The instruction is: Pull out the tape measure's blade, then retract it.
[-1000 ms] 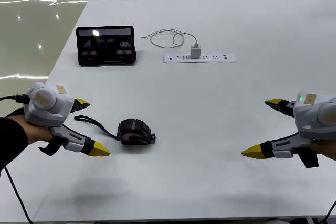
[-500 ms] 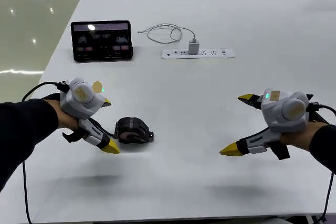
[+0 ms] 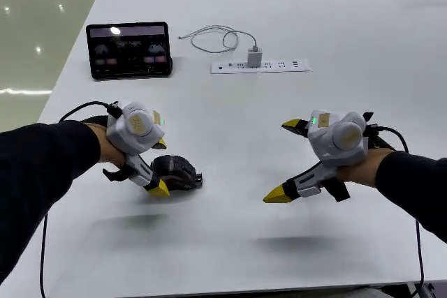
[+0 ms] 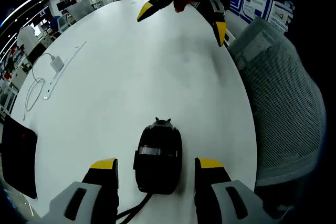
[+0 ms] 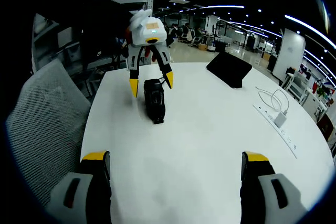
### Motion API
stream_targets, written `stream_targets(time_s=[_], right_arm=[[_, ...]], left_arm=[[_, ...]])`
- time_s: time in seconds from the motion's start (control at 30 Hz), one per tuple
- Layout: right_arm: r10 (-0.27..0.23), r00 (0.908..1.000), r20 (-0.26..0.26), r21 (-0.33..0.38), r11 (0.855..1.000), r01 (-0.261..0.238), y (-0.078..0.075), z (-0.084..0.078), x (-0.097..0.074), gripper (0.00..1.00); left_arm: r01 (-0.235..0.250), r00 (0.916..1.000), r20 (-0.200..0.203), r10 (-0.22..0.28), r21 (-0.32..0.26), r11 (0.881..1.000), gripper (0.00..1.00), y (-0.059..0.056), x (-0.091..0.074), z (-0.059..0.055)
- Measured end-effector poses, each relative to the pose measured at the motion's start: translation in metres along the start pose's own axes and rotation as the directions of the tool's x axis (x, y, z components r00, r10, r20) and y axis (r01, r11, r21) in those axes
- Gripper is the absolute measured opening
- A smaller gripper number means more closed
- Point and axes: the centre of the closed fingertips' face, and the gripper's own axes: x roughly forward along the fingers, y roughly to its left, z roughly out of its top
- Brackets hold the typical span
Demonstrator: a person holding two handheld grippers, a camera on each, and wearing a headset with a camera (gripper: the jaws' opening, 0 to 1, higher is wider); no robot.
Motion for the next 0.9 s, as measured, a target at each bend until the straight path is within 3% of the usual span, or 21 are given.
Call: stream_targets(time_s=[0.13, 0.2, 0.27, 0.4, 0.53, 0.67, 0.9], right_arm=[[0.023, 0.9997, -0.008, -0.003, 1.000, -0.023, 0.001, 0.002, 0.013, 1.00], [0.043, 0.9989, -0.016, 0.004, 0.999, -0.043, 0.004, 0.003, 0.020, 1.00], [0.068, 0.9975, -0.019, 0.004, 0.998, -0.068, 0.010, 0.004, 0.027, 1.00], [0.102, 0.9948, 0.002, -0.023, 0.995, -0.102, 0.017, 0.012, 0.043, 0.99], [0.135, 0.9906, -0.019, -0.001, 0.991, -0.135, 0.022, 0.013, 0.057, 0.89], [0.155, 0.9877, -0.021, -0.028, 0.987, -0.156, 0.028, 0.014, 0.074, 0.82], [0.174, 0.9843, -0.030, -0.047, 0.983, -0.175, 0.040, 0.014, 0.100, 0.69]], left_arm=[[-0.004, 0.9999, -0.009, 0.005, 0.015, 1.000, 0.49, 0.001, 0.007, 0.003], [0.019, 0.9991, -0.038, -0.018, 0.036, 0.999, 0.47, -0.002, 0.012, 0.000], [0.016, 0.9978, -0.065, -0.011, 0.081, 0.997, 0.35, -0.001, 0.015, -0.003], [0.031, 0.9971, -0.072, -0.024, 0.098, 0.995, 0.33, -0.002, 0.015, -0.005], [0.037, 0.9974, -0.066, -0.031, 0.096, 0.995, 0.33, -0.003, 0.015, -0.004], [0.035, 0.9976, -0.064, -0.029, 0.098, 0.995, 0.33, -0.004, 0.015, -0.004], [-0.007, 0.9996, -0.027, 0.009, 0.080, 0.997, 0.33, -0.002, 0.017, -0.006]])
